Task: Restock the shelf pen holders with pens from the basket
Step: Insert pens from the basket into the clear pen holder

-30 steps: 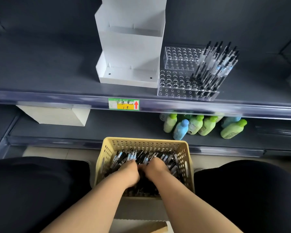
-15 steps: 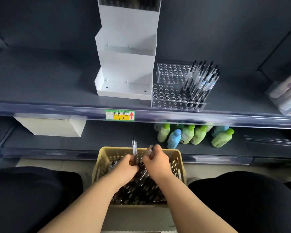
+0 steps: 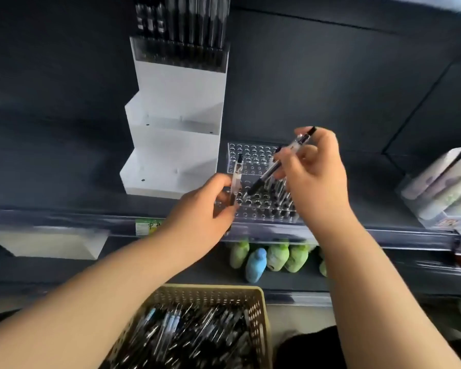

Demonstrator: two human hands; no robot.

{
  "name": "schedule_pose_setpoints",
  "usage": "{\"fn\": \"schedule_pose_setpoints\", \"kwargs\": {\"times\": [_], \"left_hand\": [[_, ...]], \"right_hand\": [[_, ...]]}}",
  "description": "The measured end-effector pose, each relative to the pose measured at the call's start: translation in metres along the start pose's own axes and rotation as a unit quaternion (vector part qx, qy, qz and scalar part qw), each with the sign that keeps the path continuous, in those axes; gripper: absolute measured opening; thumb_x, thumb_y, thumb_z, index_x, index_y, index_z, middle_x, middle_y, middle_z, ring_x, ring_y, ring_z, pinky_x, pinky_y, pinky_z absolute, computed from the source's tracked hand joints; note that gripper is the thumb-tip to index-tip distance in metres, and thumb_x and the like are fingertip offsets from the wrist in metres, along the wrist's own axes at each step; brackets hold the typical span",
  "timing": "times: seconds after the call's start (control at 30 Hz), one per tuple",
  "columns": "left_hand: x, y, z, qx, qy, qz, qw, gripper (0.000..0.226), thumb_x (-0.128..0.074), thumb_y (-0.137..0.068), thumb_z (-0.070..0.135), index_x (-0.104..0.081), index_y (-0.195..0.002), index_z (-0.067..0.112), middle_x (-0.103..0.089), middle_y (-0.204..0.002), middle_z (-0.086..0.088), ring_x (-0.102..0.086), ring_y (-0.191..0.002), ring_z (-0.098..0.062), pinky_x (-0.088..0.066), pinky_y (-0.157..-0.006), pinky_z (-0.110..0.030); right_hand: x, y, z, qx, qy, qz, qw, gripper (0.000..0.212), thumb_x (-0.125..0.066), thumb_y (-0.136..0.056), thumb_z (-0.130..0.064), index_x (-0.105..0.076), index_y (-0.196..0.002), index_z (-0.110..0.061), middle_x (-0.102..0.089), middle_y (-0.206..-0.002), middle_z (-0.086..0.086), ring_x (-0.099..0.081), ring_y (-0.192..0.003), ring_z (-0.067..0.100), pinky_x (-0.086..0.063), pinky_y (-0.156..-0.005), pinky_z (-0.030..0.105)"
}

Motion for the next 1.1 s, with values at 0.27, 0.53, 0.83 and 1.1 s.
{"fn": "schedule_pose_setpoints", "kwargs": {"times": [0.27, 0.53, 0.83, 1.1], "left_hand": [[0.002, -0.066, 0.016, -0.032, 0.064, 0.087, 0.994, 0.013, -0.055, -0.092, 0.023, -0.057, -0.105, 0.021, -0.067, -0.096, 0.008, -0.063, -0.091, -0.014, -0.051, -0.086, -0.035], [-0.025, -0.080, 0.012, -0.031, 0.116, 0.103, 0.987, 0.039, -0.061, -0.088, 0.013, -0.042, -0.110, 0.039, -0.063, -0.093, 0.008, -0.063, -0.081, -0.011, -0.054, -0.074, -0.040], [-0.035, -0.076, 0.007, -0.010, 0.151, 0.141, 0.978, 0.014, -0.057, -0.091, 0.025, -0.046, -0.094, 0.033, -0.064, -0.094, 0.008, -0.067, -0.077, -0.023, -0.054, -0.074, -0.048], [-0.035, -0.071, 0.008, -0.009, 0.144, 0.119, 0.982, 0.037, -0.061, -0.087, 0.010, -0.042, -0.110, 0.032, -0.064, -0.093, 0.009, -0.067, -0.079, -0.013, -0.054, -0.075, -0.045]], "right_hand": [[0.033, -0.046, 0.011, 0.053, -0.001, 0.116, 0.992, 0.016, -0.048, -0.095, -0.021, -0.050, -0.083, -0.031, -0.066, -0.080, 0.001, -0.063, -0.061, 0.007, -0.047, -0.056, 0.028], [0.039, -0.058, 0.020, 0.076, 0.054, 0.097, 0.991, 0.009, -0.056, -0.085, -0.027, -0.051, -0.084, -0.034, -0.065, -0.075, -0.002, -0.058, -0.063, 0.013, -0.046, -0.064, 0.028], [0.020, -0.056, 0.030, 0.054, 0.149, -0.033, 0.987, 0.011, -0.057, -0.090, -0.021, -0.056, -0.087, -0.031, -0.057, -0.071, -0.022, -0.052, -0.067, -0.009, -0.036, -0.060, 0.002], [0.016, -0.056, 0.035, 0.059, 0.230, -0.065, 0.969, 0.010, -0.055, -0.090, -0.021, -0.057, -0.093, -0.030, -0.056, -0.077, -0.023, -0.056, -0.087, 0.010, -0.043, -0.073, 0.023]]}}
Point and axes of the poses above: each hand's wrist, its own y-axis away from the middle knuckle, its own x-axis out of the back of the hand, z = x × y, the point moved 1 cm from there along -y, towards the middle knuckle
